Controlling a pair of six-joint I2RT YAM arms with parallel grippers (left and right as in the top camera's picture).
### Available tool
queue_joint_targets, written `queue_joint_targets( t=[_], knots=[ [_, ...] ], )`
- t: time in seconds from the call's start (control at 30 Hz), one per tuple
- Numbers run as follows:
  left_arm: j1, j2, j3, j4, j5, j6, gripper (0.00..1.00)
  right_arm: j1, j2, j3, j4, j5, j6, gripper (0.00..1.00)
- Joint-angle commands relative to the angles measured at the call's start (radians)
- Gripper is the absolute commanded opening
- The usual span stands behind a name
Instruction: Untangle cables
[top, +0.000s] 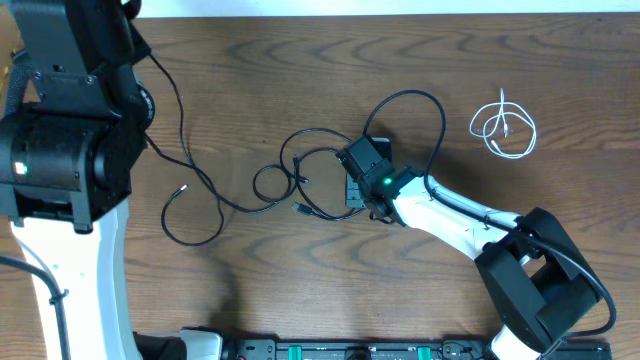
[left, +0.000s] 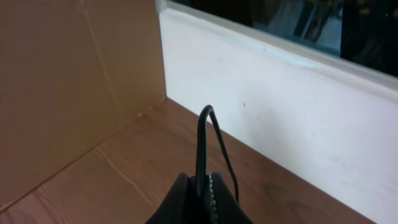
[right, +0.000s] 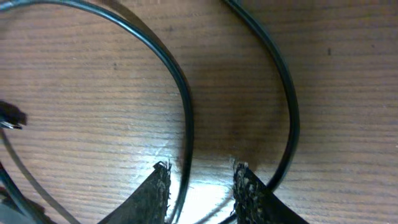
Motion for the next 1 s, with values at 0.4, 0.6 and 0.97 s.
queue_joint_targets(
  t=[0.4, 0.6, 0.97],
  knots=[
    [0.031, 0.003, 0.008, -0.017, 0.016, -0.018, 0.08, 0.031, 0.071, -0.003, 0.018, -0.033, 0.043, 0.22],
    [0.032, 0.003, 0.008, -0.023, 0.016, -0.018, 0.08, 0.020, 0.043, 0.005, -0.036, 0.031, 0.043, 0.02],
    [0.143, 0.005, 0.008, -0.061, 0.013, -0.139, 0.08, -0.132, -0.262, 0.060, -0.515, 0.407, 0.170, 0.02]
  ],
)
